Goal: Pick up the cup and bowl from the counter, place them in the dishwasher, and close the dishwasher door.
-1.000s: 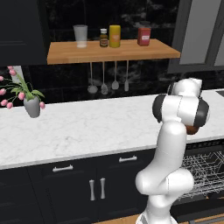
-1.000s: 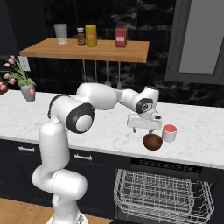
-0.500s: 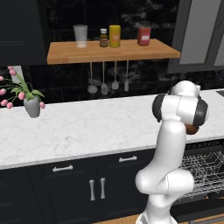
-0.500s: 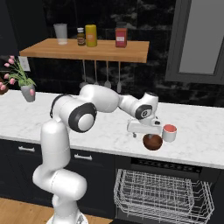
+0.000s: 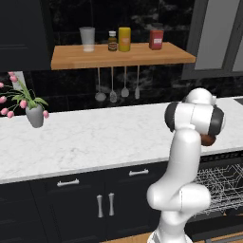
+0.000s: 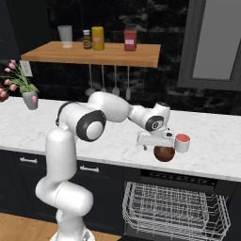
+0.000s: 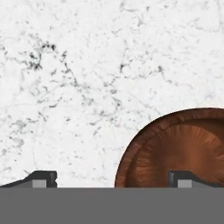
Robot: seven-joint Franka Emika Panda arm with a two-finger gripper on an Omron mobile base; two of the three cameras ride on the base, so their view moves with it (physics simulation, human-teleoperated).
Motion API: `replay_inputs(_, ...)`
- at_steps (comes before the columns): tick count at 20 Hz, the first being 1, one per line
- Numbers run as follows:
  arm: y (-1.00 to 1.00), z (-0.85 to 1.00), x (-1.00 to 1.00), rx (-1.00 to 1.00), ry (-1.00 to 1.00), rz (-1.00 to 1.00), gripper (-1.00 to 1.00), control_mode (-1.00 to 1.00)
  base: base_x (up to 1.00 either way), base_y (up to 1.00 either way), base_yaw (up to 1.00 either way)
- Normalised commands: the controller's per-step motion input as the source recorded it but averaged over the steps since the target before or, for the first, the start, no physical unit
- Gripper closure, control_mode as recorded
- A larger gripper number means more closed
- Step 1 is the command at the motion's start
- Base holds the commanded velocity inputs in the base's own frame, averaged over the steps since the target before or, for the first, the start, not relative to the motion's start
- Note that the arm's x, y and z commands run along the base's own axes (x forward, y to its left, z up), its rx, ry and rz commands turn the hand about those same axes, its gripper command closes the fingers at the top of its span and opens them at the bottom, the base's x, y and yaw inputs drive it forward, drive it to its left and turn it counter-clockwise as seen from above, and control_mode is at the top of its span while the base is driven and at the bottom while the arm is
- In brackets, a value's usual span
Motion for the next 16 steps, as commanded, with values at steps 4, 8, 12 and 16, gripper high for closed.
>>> replay_inputs(4, -0.12, -0.26, 0.06, 0.0, 0.0, 0.0, -1.0, -1.0, 0.0, 0.0, 0.0)
replay_inputs(8, -0.21, -0.05, 0.02, 0.01, 0.0, 0.0, -1.0, -1.0, 0.0, 0.0, 0.0)
replay_inputs(12, 0.0, -0.03, 0.0, 0.01, 0.0, 0.0, -1.0, -1.0, 0.0, 0.0, 0.0)
replay_inputs(16, 0.0, -0.05, 0.0, 0.0, 0.0, 0.0, 1.0, -1.0, 0.0, 0.0, 0.0)
